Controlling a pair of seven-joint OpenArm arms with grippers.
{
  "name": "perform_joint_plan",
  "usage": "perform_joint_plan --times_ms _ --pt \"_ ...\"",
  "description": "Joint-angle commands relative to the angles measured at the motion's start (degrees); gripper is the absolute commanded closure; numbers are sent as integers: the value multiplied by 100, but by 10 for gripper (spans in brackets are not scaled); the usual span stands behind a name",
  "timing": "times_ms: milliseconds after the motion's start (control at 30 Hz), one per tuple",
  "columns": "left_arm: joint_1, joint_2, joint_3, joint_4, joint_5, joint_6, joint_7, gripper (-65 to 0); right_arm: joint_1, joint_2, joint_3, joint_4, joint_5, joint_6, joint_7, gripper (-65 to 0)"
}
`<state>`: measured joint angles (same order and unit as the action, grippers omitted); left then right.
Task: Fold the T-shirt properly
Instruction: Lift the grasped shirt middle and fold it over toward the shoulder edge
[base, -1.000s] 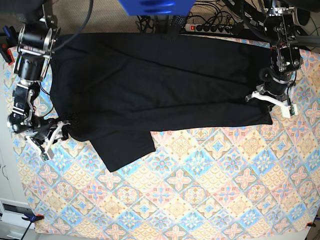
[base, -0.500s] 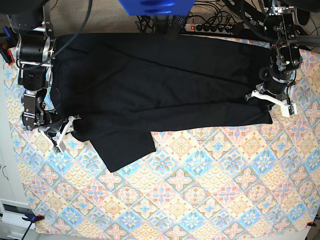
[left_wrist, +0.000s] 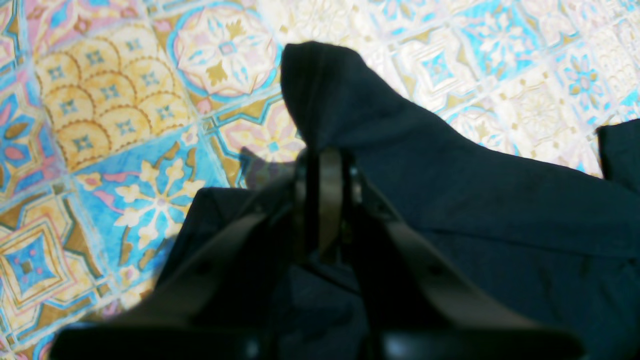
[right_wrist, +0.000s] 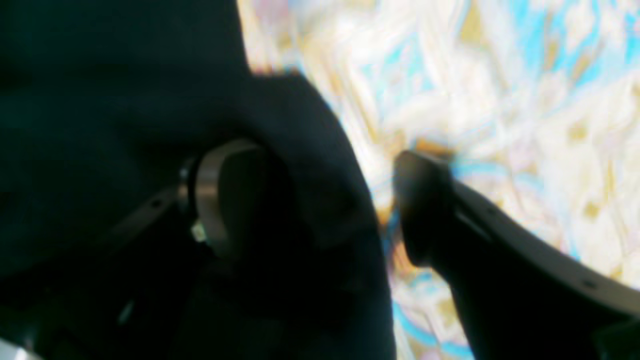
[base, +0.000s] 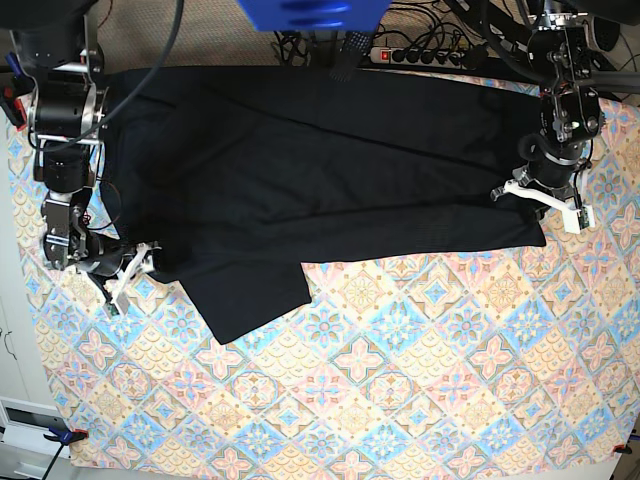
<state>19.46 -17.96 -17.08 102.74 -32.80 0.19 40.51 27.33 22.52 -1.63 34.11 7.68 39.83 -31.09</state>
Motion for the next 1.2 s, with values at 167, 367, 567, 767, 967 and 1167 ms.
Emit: perform_joint_plan --times_ms 167,367,567,767,967,1167 --pt "-25 -64 -37 87 -4 -5 -117 0 -4 90 -9 84 54 17 54 -355" --pt "-34 -64 -37 87 -4 -5 -117 0 -83 82 44 128 54 17 72 -153" --pt "-25 -64 -46 87 -4 -5 -117 0 -83 90 106 304 80 17 72 -24" --pt "-17 -64 -81 87 -4 -5 -117 0 -408 90 914 1156 71 17 -218 -24" --pt "-17 -64 -81 104 -4 -5 -117 0 -1050 90 1213 2361 71 17 -737 -24" --pt "18 -99 -98 113 -4 -5 -117 0 -1779 90 1591 3345 80 17 -1097 -24"
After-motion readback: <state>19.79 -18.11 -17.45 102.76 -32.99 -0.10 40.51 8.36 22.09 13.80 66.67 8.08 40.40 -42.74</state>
